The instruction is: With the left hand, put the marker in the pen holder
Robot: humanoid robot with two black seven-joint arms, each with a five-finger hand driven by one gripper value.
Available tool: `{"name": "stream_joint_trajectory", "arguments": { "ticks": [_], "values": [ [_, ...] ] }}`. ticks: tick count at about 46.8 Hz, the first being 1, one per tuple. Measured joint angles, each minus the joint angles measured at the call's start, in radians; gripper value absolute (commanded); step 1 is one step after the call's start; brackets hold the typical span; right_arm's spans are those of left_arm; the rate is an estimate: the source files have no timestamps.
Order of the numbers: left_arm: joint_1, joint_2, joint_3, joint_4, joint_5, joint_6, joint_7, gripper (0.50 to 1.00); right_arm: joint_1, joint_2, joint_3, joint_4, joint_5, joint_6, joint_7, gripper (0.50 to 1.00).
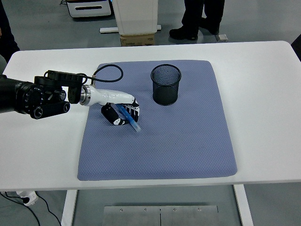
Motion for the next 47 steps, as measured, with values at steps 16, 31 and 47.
{"name": "stream_joint_trajectory", "arguments": {
  "ticks": [16, 31, 47],
  "values": [
    [-0.014, 0.001, -0.014, 0.0, -0.046, -0.005, -0.001, 0.5, 0.0, 0.0, 0.0, 0.0, 0.0, 0.0, 0.0, 1.0],
    [-0.041, 0.006, -0.046, -0.001, -0.105, -0.052, -0.002, 0.5, 0.0, 0.0, 0.0, 0.0, 0.0, 0.0, 0.0, 1.0],
    [-0.107, 0.024, -0.077, -0.003, -0.135, -0.118, -0.004, 0.5, 0.0, 0.0, 0.0, 0.0, 0.0, 0.0, 0.0, 1.0]
  ]
}}
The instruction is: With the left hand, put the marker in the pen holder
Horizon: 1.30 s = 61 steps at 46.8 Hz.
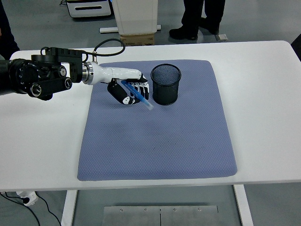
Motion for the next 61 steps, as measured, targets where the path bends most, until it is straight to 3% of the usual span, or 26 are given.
{"name": "stream_joint_trajectory", "arguments": {
  "ticks": [17, 43, 61],
  "values": [
    [-0.03, 0.003, -0.032, 0.002, -0.011, -0.026, 0.0, 0.5, 0.0, 0.0, 0.0, 0.0, 0.0, 0.0, 0.0, 1.0],
    [-0.035, -0.017, -0.101, 0.003, -0.153, -0.036, 0.003, 0.5, 0.0, 0.0, 0.0, 0.0, 0.0, 0.0, 0.0, 1.0],
    [0.05, -0.073, -0.231, 0.034, -0.195, -0.033, 0.012, 0.5, 0.001, 0.0, 0.0, 0.0, 0.0, 0.0, -0.001, 1.0]
  ]
}}
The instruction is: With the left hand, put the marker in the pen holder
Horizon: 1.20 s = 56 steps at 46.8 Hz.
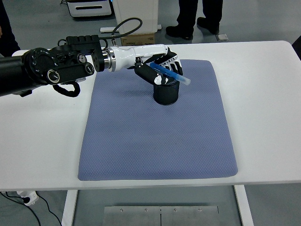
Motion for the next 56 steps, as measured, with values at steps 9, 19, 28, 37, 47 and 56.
{"name": "stream_joint_trajectory", "arguments": {
  "ticks": [9, 19, 28, 37, 47, 56],
  "values": [
    [0.058, -0.018, -0.069, 0.053, 0.0, -0.005, 0.001, 0.5, -0.001, 0.0, 0.0, 0.0, 0.0, 0.0, 0.0, 1.0],
    [0.11, -0.043, -0.13, 0.109, -0.037, -0.013, -0.001, 0.5, 0.0, 0.0, 0.0, 0.0, 0.0, 0.0, 0.001, 1.0],
    [0.161, -0.068, -0.185, 0.168, -0.093, -0.021, -0.002, 0.5, 0.0, 0.0, 0.0, 0.0, 0.0, 0.0, 0.001, 1.0],
    [0.204, -0.09, -0.242, 0.187, -0.138, -0.017, -0.003, 0.5, 0.0, 0.0, 0.0, 0.0, 0.0, 0.0, 0.0, 1.0],
    [0.248, -0.109, -0.311, 0.191, -0.145, -0.011, -0.002, 0.5, 0.0, 0.0, 0.0, 0.0, 0.0, 0.0, 0.0, 1.0],
    [0.285, -0.121, -0.374, 0.191, -0.177, -0.009, -0.001, 0.5, -0.001, 0.0, 0.0, 0.0, 0.0, 0.0, 0.001, 1.0]
  ]
}}
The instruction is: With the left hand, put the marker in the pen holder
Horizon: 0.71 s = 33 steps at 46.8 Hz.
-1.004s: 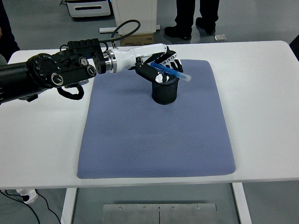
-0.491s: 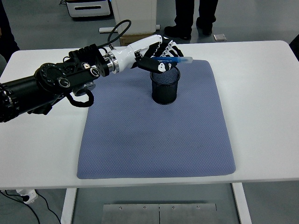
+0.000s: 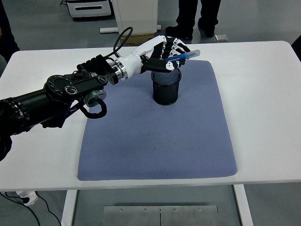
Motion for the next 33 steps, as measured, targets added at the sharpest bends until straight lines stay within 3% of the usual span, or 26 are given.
{"name": "stream_joint_trajectory", "arguments": {
  "ticks": [24, 27, 33],
  "values": [
    [0.089, -0.034, -0.091, 0.001, -0.096, 0.021, -0.003, 0.502, 0.0, 0.0, -0.001, 0.0, 0.0, 0.0, 0.0, 1.0],
    [0.092, -0.035, -0.093, 0.001, -0.114, 0.025, -0.003, 0.554, 0.0, 0.0, -0.001, 0.0, 0.0, 0.0, 0.0, 1.0],
    [0.103, -0.037, -0.098, 0.001, -0.158, 0.028, -0.004, 0.733, 0.0, 0.0, 0.0, 0.0, 0.0, 0.0, 0.0, 1.0]
  ]
}}
